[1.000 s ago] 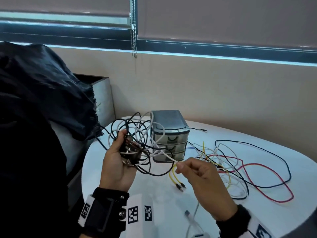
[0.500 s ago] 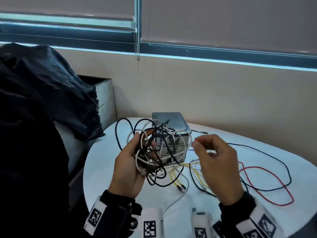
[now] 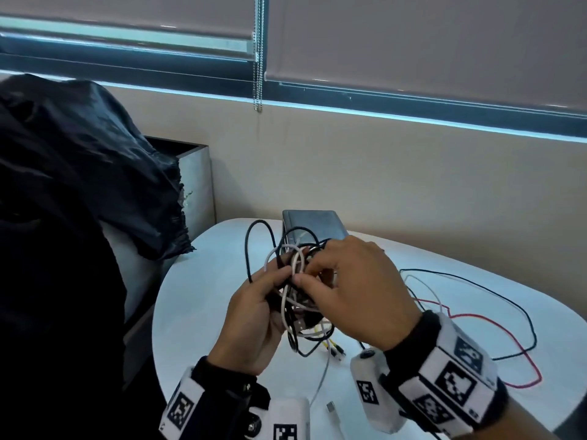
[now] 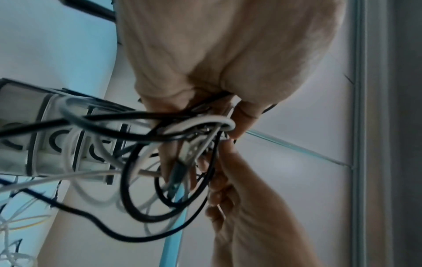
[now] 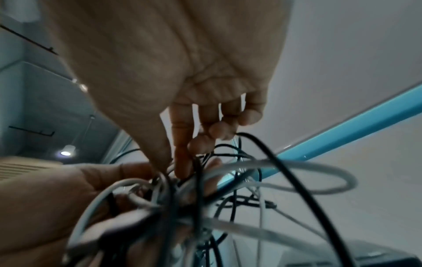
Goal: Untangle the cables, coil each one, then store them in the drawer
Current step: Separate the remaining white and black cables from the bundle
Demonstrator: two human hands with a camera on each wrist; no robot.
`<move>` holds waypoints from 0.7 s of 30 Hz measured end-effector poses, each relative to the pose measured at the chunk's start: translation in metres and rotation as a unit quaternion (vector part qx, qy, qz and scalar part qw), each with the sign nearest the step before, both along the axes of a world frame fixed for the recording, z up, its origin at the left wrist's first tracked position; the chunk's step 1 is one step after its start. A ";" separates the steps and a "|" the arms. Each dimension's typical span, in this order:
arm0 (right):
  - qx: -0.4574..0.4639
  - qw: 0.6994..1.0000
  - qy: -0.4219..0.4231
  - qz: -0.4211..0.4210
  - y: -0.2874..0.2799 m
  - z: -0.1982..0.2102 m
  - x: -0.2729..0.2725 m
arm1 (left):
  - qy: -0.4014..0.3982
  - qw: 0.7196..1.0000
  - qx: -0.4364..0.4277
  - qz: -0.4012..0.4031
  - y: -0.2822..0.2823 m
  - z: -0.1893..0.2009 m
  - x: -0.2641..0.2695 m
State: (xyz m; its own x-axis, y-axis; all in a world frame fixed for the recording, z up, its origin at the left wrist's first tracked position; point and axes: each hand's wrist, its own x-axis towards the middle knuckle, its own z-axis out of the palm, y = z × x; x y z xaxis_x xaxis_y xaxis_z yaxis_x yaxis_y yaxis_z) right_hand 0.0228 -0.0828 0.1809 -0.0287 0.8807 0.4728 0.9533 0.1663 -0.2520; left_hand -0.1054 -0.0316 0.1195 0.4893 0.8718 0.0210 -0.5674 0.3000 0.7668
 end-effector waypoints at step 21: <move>-0.119 0.884 0.449 -0.048 0.015 0.006 0.004 | 0.203 0.926 0.293 0.123 0.010 -0.025 -0.002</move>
State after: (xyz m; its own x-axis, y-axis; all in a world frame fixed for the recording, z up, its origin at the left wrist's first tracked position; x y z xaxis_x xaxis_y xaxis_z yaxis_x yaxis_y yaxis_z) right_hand 0.0268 -0.0680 0.1871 0.3439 0.9365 0.0685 0.3577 -0.0632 -0.9317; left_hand -0.1073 -0.0215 0.0943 0.3488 0.8552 0.3834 -0.1927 -0.3350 0.9223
